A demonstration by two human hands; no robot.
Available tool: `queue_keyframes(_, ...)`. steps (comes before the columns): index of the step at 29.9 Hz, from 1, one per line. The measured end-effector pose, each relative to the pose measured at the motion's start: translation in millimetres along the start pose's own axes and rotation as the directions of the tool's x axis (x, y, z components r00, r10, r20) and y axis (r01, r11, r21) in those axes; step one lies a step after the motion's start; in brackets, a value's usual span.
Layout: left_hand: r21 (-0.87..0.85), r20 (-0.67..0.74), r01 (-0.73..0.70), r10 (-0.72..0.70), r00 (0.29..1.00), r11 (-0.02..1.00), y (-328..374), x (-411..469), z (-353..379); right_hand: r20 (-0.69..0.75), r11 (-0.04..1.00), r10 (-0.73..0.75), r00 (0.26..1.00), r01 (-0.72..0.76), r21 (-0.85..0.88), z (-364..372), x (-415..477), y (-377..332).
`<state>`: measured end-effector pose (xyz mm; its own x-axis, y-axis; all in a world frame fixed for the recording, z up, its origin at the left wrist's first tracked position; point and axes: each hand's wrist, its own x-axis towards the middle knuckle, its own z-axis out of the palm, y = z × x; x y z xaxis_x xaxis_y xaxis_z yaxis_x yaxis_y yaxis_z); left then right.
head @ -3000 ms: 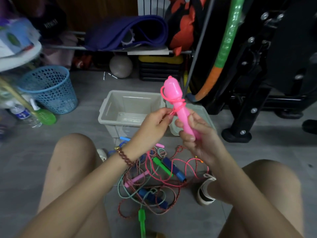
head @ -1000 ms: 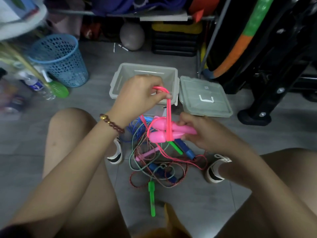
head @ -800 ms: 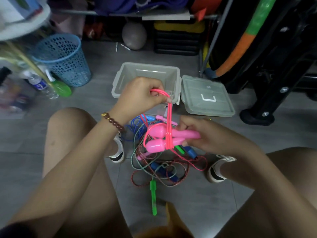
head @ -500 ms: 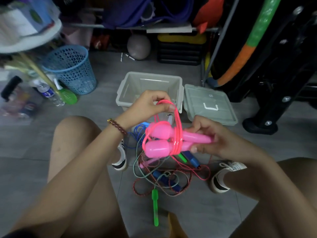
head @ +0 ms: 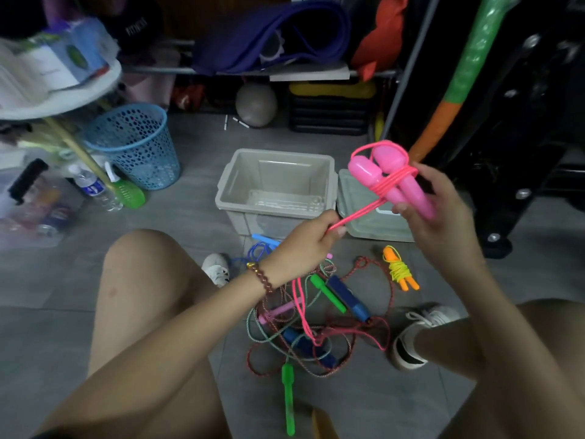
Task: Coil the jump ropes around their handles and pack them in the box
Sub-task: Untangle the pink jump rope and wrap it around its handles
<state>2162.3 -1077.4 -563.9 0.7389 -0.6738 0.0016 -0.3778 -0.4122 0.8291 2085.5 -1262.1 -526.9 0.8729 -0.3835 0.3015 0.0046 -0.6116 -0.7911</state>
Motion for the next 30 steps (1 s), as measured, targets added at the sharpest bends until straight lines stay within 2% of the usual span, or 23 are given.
queue_keyframes(4, -0.008, -0.066, -0.03, 0.029, 0.997, 1.0, -5, -8, -14, 0.006, 0.999, 0.011, 1.0, -0.011, -0.043, 1, -3, 5)
queue_keyframes(8, -0.272, -0.066, 0.054, -0.074, 0.995, 0.961, -5, -5, -25, 0.018, 1.0, 0.028, 0.999, -0.027, -0.012, 8, -1, 9)
queue_keyframes(10, -0.297, -0.049, 0.068, -0.086, 0.995, 0.952, -3, -6, -31, 0.003, 0.999, 0.041, 0.999, -0.041, 0.008, 13, 0, 10)
queue_keyframes(14, -0.11, -0.08, 0.003, -0.012, 0.997, 0.994, 3, -13, -37, -0.048, 0.999, 0.027, 0.998, -0.028, -0.023, 16, 4, 10)
queue_keyframes(17, 0.259, -0.07, 0.046, -0.029, 0.997, 0.965, 1, -12, -46, -0.076, 0.997, 0.008, 0.997, -0.014, -0.073, 14, 5, 9)
queue_keyframes(18, 0.327, -0.036, 0.077, -0.069, 0.997, 0.942, -4, -11, -50, -0.086, 0.994, 0.005, 0.996, -0.015, -0.113, 12, 5, 9)
queue_keyframes(21, 0.275, 0.072, 0.159, -0.185, 0.98, 0.948, -21, -8, -61, -0.117, 0.987, 0.014, 0.993, -0.032, -0.156, 8, 5, 8)
queue_keyframes(22, 0.195, 0.05, 0.177, -0.19, 0.981, 0.965, -22, -7, -63, -0.114, 0.986, 0.01, 0.993, -0.029, -0.165, 9, 5, 8)
queue_keyframes(25, -0.144, -0.159, 0.172, -0.194, 0.968, 0.974, -8, -4, -66, -0.108, 0.987, 0.014, 0.994, -0.031, -0.159, 16, 2, 8)
queue_keyframes(28, -0.188, -0.4, 0.072, -0.143, 0.905, 0.98, 5, -4, -72, -0.07, 0.997, 0.076, 0.995, -0.075, 0.005, 22, 1, 4)
queue_keyframes(30, -0.21, -0.487, 0.001, -0.106, 0.867, 0.978, 5, -5, -76, -0.045, 0.994, 0.08, 0.996, -0.077, 0.078, 25, -1, 2)
